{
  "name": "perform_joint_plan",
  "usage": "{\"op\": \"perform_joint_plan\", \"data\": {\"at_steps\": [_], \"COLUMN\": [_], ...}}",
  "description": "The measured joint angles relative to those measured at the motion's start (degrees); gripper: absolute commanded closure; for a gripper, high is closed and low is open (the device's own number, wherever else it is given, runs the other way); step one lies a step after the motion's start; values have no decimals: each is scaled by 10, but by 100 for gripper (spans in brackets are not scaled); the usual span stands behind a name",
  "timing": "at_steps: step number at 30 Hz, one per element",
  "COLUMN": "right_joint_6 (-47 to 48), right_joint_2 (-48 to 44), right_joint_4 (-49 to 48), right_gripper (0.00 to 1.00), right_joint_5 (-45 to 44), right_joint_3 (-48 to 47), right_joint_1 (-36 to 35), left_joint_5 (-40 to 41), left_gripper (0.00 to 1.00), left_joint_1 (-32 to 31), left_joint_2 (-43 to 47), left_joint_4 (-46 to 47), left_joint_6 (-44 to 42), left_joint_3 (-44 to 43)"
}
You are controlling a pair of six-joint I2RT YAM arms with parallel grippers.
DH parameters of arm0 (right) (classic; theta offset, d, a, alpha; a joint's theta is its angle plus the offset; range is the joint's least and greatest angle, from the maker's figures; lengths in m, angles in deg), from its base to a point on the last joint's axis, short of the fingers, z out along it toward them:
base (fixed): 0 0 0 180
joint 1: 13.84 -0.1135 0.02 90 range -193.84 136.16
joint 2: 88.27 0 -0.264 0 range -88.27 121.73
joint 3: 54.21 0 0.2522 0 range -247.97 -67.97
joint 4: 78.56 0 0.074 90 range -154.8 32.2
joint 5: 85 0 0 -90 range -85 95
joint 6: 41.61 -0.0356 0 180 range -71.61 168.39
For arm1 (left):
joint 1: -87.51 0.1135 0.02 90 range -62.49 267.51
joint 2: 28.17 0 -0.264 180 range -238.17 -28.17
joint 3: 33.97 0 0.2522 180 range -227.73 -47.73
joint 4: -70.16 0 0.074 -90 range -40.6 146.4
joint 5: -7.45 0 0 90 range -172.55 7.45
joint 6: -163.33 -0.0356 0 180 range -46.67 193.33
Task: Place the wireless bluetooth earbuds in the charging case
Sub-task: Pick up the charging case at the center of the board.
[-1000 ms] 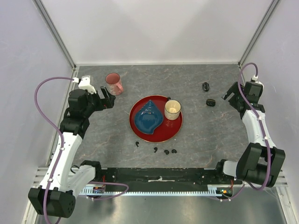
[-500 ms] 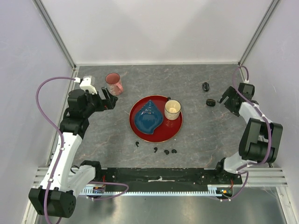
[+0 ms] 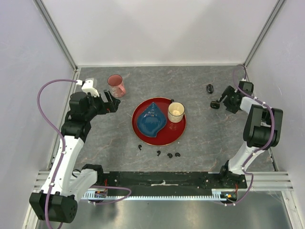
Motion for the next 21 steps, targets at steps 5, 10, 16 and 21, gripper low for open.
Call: {"op": "perform_joint_plan", "data": {"at_steps": [5, 10, 16, 21], "right_joint_6": [-2, -2, 1, 12], "right_joint_2": [10, 10, -2, -9], "right_joint_4": [-4, -14, -30, -33], "right_gripper": [18, 21, 24, 25], "right_joint_5": [14, 15, 19, 25], "right_joint_3": [-7, -1, 24, 34], "right_joint_1": [-24, -41, -44, -55], "left_joint_5": [0, 0, 0, 0], "left_gripper": [1, 1, 1, 1], "left_joint_1": [0, 3, 3, 6], "left_joint_2": [0, 0, 1, 1], "left_joint_4": [0, 0, 0, 0], "left_joint_6": [0, 0, 0, 0], "left_joint_3": [2, 3, 3, 3]}}
